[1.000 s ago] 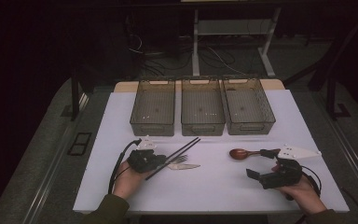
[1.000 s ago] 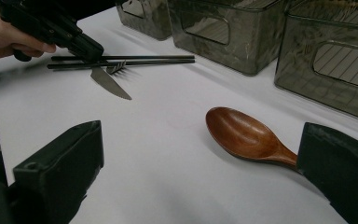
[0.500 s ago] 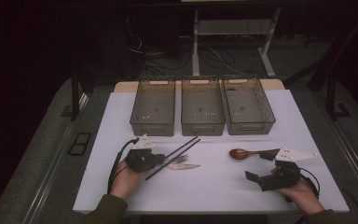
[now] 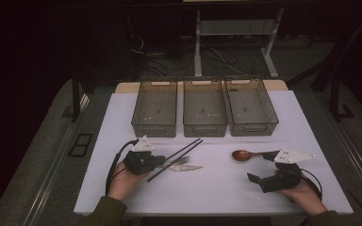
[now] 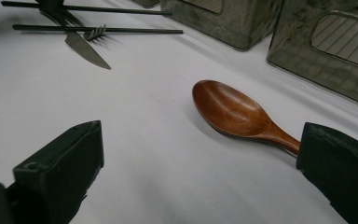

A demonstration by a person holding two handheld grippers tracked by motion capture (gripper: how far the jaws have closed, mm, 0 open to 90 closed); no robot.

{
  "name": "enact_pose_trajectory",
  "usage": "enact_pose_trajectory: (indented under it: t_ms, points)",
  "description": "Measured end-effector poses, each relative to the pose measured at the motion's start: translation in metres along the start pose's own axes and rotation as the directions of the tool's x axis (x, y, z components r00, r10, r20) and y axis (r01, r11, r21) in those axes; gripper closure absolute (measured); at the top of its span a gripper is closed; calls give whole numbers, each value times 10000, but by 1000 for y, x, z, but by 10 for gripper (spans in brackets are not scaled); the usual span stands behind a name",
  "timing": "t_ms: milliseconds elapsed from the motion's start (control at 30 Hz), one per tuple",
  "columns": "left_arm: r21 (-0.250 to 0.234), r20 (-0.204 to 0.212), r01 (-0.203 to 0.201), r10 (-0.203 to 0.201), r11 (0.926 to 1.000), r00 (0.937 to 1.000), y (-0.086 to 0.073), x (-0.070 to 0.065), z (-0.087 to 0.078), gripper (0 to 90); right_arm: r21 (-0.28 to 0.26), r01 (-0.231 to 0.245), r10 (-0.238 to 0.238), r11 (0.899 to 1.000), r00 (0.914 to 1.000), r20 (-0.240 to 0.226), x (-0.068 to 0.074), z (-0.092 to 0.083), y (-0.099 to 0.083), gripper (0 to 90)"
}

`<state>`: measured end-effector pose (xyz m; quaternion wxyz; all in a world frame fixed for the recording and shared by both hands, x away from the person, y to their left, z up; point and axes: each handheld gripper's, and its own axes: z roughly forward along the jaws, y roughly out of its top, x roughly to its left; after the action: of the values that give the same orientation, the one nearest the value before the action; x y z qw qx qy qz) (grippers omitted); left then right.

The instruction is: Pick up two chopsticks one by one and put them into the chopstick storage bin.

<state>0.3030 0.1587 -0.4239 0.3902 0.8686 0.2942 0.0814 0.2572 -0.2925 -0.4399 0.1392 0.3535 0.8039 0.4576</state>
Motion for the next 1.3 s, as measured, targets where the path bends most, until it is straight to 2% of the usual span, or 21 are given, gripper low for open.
enact_pose_trajectory:
  t_ms: [333, 567, 1300]
  points:
    - [-96, 265, 47, -44, 9999, 9996, 2, -2, -10, 846, -25, 27, -26, 10000, 10000, 87, -6, -4, 0, 1]
    - [-250, 443, 172, -161, 9995, 9989, 7, -3, -17, 846, -23, 104, -104, 9999, 9999, 42, -5, -4, 0, 1]
    - [-791, 287, 66, -43, 9968, 9996, 31, 7, -28, 846, -68, 45, -44, 10000, 10000, 62, -4, -5, 0, 1]
